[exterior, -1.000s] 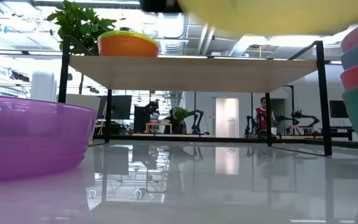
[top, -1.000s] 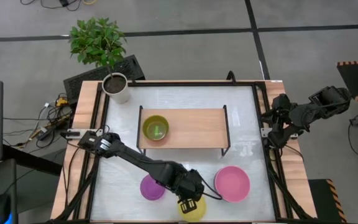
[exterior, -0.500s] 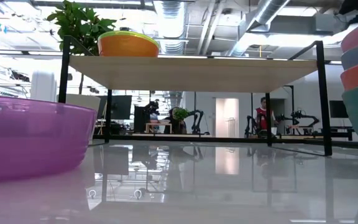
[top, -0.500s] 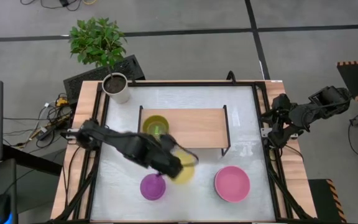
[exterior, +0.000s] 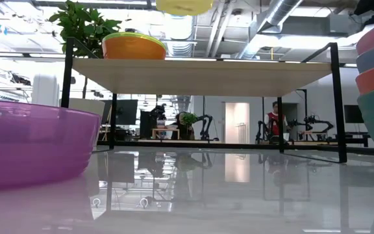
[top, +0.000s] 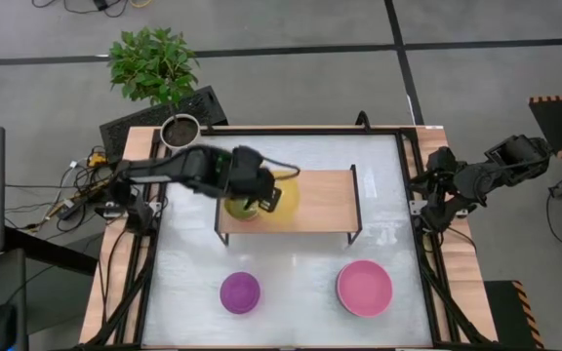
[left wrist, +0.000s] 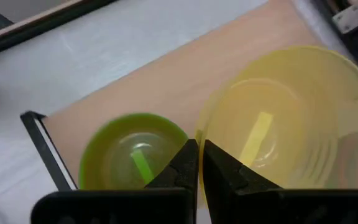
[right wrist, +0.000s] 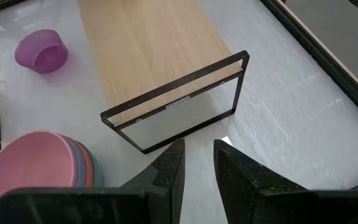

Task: Place and stack bowls onto a shelf
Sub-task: Stack the small yellow bowl on top of the green bowl on the shelf

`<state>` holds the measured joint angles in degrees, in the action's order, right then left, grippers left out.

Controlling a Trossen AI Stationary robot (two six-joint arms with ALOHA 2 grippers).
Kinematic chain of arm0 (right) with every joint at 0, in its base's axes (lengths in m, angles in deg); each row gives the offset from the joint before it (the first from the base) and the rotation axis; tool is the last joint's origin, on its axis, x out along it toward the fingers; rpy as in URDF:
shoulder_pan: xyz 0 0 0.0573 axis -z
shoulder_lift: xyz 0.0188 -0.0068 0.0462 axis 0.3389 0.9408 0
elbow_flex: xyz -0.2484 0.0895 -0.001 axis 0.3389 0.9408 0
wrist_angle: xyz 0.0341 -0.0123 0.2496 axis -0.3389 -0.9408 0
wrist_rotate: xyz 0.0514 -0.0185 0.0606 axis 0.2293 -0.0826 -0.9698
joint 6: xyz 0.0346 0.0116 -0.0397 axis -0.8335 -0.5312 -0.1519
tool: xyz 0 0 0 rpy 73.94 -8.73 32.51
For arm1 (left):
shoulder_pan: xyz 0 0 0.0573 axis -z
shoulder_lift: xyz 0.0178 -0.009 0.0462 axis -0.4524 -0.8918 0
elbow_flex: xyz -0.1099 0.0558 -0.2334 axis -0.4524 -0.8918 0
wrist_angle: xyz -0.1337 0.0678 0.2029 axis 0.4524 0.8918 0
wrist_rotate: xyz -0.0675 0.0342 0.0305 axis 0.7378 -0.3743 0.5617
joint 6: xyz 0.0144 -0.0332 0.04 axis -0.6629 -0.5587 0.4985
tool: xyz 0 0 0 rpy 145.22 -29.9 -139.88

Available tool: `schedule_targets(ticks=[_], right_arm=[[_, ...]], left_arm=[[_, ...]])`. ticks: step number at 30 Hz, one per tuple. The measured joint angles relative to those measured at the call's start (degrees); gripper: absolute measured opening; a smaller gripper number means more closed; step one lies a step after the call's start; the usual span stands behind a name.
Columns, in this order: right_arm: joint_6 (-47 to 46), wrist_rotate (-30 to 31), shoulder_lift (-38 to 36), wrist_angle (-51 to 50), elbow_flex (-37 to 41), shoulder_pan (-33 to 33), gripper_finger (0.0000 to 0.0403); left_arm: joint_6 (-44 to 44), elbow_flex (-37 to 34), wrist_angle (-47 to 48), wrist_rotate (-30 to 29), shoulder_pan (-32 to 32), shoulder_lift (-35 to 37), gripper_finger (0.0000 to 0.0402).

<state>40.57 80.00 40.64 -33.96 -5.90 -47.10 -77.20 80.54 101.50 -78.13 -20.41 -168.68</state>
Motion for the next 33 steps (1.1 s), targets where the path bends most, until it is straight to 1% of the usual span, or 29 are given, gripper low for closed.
schedule_targets(ticks=[3, 5, 9, 11, 14, 18, 21, 24, 27, 33], right_arm=[[-0.01, 0.00, -0.02, -0.01, 0.00, 0.01, 0.0113], [-0.02, -0.01, -0.02, 0.00, 0.00, 0.00, 0.0113], [-0.02, -0.02, -0.02, 0.00, 0.00, 0.00, 0.0113], [0.00, -0.02, -0.02, -0.02, 0.00, 0.00, 0.0113], [0.01, -0.02, -0.02, -0.02, 0.00, 0.00, 0.0113], [0.02, -0.02, -0.02, -0.03, 0.00, 0.00, 0.0113], [0.10, -0.02, -0.02, -0.04, 0.00, 0.00, 0.0113], [0.17, 0.00, -0.02, -0.04, 0.00, 0.00, 0.0113], [0.86, 0.00, -0.02, -0.04, 0.00, 0.00, 0.0113], [0.89, 0.00, -0.02, -0.02, 0.00, 0.01, 0.0113]], left_arm=[[5.05, -0.04, -0.01, 5.07, -3.09, -0.17, 0.0000], [6.93, -0.04, 0.02, 7.02, -4.26, -0.09, 0.0000], [7.95, -0.09, -0.01, 6.67, -5.89, 2.60, 0.0000], [7.13, -1.17, -0.31, 4.65, -6.33, 5.56, 0.0000], [3.15, -7.47, -0.04, 4.32, -6.62, 12.41, 0.0000], [-8.59, -21.31, 0.05, 3.53, -3.80, 23.62, 0.0000], [-13.61, -28.94, -3.53, 2.60, -2.07, 28.63, 0.0000], [-14.65, -33.61, -8.23, 2.48, -1.07, 29.45, 0.0000], [-13.40, -36.42, -10.33, 4.78, -0.96, 27.98, 0.0000], [-10.46, -37.33, -10.86, 5.50, -1.66, 23.72, 0.0000]])
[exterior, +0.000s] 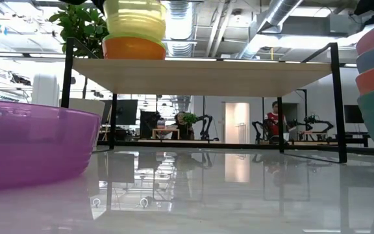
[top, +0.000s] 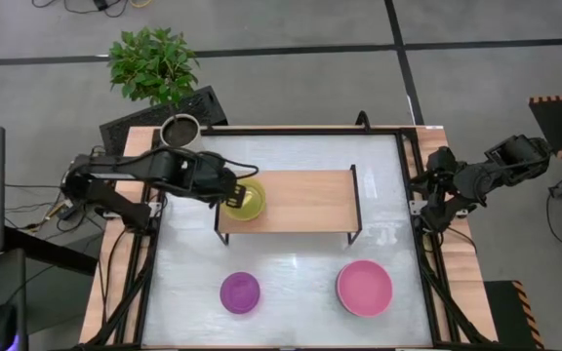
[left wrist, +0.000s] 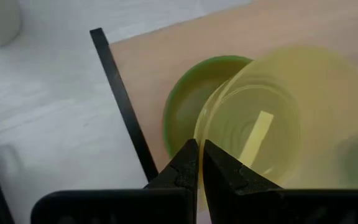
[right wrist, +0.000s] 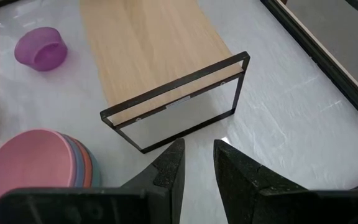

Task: Place and stack bowls onto a shelf
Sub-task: Stack the small yellow bowl on top of the green bowl on the shelf

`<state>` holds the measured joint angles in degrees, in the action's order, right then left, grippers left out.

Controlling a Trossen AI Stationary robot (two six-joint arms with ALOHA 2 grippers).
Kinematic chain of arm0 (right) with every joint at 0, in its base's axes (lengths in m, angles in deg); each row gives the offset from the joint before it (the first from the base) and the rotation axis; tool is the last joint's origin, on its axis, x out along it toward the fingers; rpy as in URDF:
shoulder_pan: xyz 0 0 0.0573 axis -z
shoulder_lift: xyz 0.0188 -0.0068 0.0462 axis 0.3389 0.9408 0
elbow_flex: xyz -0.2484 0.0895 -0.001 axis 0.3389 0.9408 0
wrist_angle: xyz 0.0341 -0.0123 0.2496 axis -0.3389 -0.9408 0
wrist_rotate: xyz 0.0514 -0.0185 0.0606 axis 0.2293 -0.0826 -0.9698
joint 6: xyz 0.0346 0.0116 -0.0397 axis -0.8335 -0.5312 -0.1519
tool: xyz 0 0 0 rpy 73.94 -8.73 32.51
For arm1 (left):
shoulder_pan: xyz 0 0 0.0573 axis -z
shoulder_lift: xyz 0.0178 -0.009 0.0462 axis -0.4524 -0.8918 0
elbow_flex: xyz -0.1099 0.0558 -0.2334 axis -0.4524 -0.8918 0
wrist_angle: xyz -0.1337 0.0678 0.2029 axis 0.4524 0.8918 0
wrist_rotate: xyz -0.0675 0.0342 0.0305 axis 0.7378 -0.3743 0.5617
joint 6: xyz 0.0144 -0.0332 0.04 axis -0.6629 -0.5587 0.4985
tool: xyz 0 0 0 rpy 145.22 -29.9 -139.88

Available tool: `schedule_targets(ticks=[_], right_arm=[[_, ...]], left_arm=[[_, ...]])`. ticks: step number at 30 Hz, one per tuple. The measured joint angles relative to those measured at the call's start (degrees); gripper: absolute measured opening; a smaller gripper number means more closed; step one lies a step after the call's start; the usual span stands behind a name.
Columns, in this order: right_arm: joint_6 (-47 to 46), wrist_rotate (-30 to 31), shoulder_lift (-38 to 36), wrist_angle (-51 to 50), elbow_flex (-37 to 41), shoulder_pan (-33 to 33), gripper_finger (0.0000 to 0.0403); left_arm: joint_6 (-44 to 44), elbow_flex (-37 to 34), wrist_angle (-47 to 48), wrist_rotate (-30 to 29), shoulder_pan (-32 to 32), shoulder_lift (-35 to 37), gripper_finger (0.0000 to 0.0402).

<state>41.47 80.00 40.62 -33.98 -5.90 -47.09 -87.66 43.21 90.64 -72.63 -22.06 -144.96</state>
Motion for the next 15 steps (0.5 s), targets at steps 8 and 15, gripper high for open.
schedule_targets(ticks=[8, 15], right_arm=[[0.02, 0.00, 0.00, 0.00, 0.00, 0.01, 0.0113], [0.13, 0.00, 0.01, 0.00, 0.00, -0.01, 0.0113]], left_arm=[[1.18, 0.07, 0.87, 0.04, -1.38, -0.57, 0.0000], [1.86, 0.11, 1.05, -0.09, -2.18, -1.41, 0.0000]])
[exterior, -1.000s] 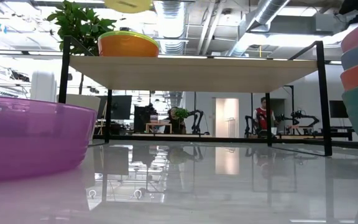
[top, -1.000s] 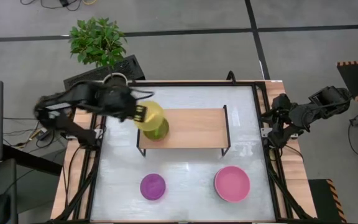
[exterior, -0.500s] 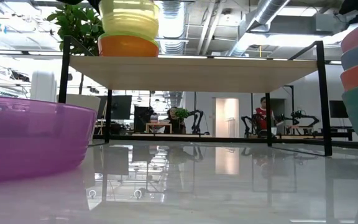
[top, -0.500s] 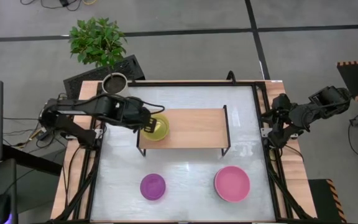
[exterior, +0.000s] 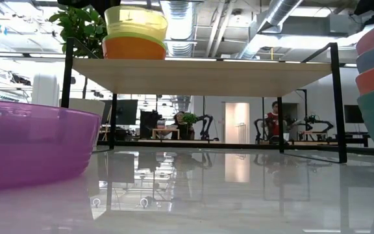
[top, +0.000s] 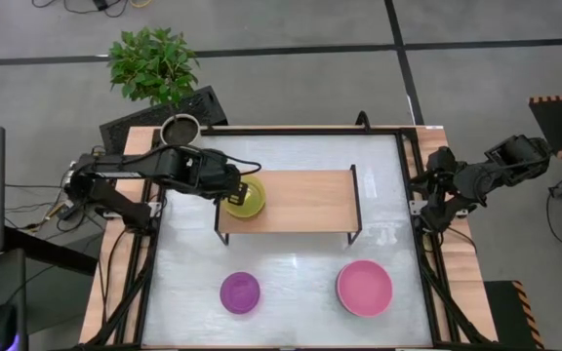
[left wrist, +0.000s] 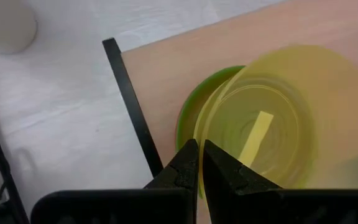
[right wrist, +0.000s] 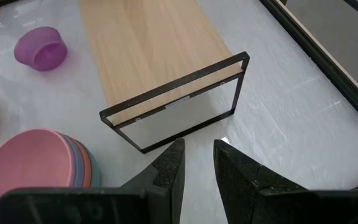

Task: Place and stack bowls onto a shelf
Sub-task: Stack the small yellow bowl on top of the green bowl on the shelf

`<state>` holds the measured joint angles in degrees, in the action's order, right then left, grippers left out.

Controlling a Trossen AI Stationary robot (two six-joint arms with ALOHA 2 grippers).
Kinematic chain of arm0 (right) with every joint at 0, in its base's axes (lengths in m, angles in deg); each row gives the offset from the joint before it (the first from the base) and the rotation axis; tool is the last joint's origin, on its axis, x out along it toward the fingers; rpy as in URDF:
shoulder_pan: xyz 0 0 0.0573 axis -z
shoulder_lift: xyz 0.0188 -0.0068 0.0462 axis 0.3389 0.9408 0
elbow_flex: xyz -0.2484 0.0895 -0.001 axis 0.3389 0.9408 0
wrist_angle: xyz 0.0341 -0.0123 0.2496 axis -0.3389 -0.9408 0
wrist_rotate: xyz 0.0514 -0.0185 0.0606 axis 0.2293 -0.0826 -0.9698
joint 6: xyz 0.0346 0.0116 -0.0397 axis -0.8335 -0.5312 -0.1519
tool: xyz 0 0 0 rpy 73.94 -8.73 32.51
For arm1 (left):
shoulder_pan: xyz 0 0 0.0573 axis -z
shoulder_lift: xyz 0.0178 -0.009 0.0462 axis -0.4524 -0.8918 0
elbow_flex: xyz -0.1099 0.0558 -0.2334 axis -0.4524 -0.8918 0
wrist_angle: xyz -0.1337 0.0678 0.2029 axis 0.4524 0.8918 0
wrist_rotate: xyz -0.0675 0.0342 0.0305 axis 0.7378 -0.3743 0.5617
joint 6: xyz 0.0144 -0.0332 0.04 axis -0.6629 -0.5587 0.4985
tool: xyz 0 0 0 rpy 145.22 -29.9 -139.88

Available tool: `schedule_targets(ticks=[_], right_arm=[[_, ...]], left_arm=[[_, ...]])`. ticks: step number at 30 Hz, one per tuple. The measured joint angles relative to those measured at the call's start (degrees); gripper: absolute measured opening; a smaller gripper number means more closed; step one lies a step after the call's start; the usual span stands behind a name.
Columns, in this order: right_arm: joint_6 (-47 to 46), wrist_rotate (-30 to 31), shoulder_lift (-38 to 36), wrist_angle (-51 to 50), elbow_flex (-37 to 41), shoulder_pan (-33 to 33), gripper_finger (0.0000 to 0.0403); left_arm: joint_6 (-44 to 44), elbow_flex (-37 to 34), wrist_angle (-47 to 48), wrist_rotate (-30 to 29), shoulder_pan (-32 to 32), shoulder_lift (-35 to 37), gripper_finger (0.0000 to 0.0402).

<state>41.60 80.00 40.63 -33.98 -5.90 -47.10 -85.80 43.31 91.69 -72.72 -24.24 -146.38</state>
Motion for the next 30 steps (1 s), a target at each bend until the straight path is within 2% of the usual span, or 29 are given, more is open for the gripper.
schedule_targets(ticks=[12, 16, 24, 27, 30], right_arm=[[0.00, 0.00, -0.01, -0.02, 0.00, 0.00, 0.0113], [0.00, 0.00, -0.02, -0.02, 0.00, 0.02, 0.0113], [0.00, 0.00, -0.02, -0.04, 0.00, 0.00, 0.0113], [0.00, 0.00, 0.00, -0.04, 0.00, 0.00, 0.0113], [-0.02, 0.00, -0.02, -0.04, 0.00, 0.00, 0.0113]], left_arm=[[2.33, 0.00, -0.57, -0.99, -0.02, -1.27, 0.0007], [2.14, 0.00, -0.21, -1.07, -0.02, -1.28, 0.0039], [2.60, 0.00, 0.26, -1.03, -0.07, -1.26, 0.0129], [2.70, 0.06, 0.30, -0.69, -0.63, -0.74, 0.0145], [3.94, 1.15, 0.45, 0.10, -0.92, -0.03, 0.0144]])
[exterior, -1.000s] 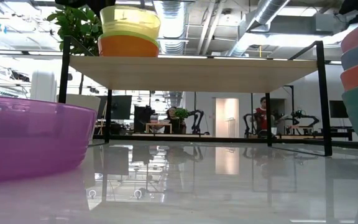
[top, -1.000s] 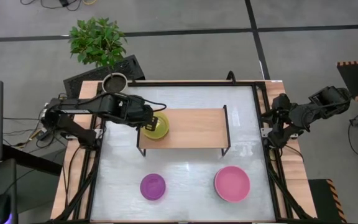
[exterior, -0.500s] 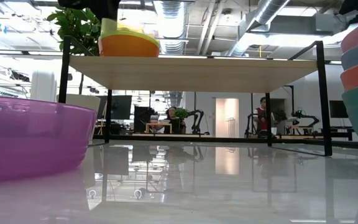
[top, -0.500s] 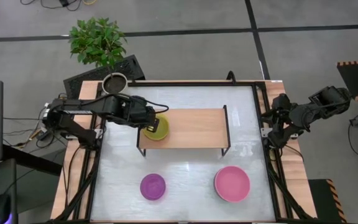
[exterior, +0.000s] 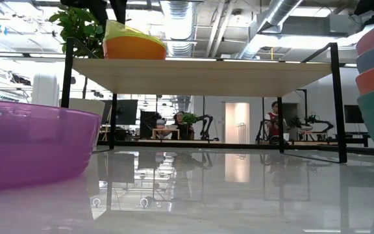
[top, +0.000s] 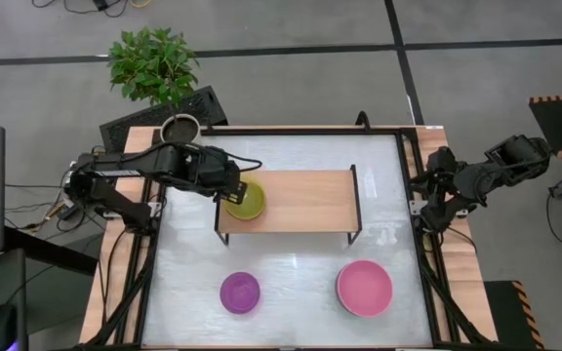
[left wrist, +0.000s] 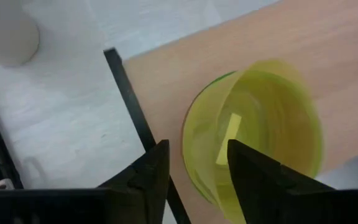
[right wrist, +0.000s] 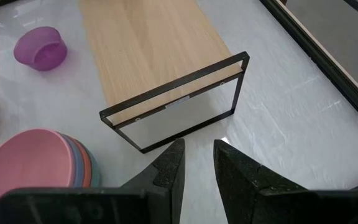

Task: Place and stack bowls onto a shelf
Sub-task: Stack the small yellow bowl on top of the green bowl on the shelf, then stack the small purple bowl on top of the yellow bowl on the shelf

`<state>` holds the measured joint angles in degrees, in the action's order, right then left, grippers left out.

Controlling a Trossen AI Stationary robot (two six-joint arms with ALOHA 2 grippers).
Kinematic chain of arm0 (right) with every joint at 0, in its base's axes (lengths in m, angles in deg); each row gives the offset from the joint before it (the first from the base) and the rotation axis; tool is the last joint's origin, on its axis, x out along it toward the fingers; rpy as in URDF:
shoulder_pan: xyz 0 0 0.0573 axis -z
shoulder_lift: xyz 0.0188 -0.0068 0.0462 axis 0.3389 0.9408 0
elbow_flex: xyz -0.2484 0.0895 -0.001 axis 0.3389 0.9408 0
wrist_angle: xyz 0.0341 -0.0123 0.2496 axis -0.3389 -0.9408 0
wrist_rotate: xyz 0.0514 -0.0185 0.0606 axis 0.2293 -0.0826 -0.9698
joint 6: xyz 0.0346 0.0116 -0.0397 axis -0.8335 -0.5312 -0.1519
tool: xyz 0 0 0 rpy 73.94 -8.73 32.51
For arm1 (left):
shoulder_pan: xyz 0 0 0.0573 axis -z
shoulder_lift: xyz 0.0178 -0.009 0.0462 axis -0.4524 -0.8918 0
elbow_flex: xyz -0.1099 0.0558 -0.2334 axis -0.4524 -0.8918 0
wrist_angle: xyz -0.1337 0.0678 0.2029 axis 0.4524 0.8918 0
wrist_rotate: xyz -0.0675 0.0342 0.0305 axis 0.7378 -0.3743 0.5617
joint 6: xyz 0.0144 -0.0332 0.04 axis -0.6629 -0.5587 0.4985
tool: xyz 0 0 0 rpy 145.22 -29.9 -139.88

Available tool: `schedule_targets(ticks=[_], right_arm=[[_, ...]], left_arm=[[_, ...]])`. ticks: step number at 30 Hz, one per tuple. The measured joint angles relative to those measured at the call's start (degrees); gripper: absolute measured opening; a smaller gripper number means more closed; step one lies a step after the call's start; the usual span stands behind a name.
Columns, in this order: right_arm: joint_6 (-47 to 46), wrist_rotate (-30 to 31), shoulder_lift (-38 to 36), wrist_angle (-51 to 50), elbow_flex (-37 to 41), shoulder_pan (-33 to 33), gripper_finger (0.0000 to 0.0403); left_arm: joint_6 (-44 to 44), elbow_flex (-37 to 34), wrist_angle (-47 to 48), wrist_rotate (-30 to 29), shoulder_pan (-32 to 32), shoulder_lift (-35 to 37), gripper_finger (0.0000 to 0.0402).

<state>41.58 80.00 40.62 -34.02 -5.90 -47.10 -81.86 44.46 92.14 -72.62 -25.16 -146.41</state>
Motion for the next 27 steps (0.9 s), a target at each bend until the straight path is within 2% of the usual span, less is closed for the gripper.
schedule_targets(ticks=[4, 9, 10, 19, 27], right_arm=[[-0.01, 0.00, 0.01, 0.00, 0.00, 0.01, 0.0113], [-0.01, 0.00, 0.00, 0.00, 0.00, 0.02, 0.0113], [-0.03, 0.00, 0.00, 0.00, 0.00, 0.00, 0.0113], [-0.03, 0.00, 0.00, 0.00, 0.00, 0.00, 0.0113], [-0.03, 0.00, 0.00, 0.00, 0.00, 0.02, 0.0113]], left_arm=[[2.51, 3.75, 0.68, -0.48, 0.06, 0.54, 0.0114], [6.11, 5.20, 0.44, 2.48, 0.02, 0.61, 0.0019], [6.36, 4.75, 0.37, 3.11, 0.02, 0.59, 0.0011], [6.39, -1.44, -1.90, 4.03, 0.02, 0.53, 0.0000], [5.62, -1.57, -2.28, 4.21, 0.12, 0.85, 0.0000]])
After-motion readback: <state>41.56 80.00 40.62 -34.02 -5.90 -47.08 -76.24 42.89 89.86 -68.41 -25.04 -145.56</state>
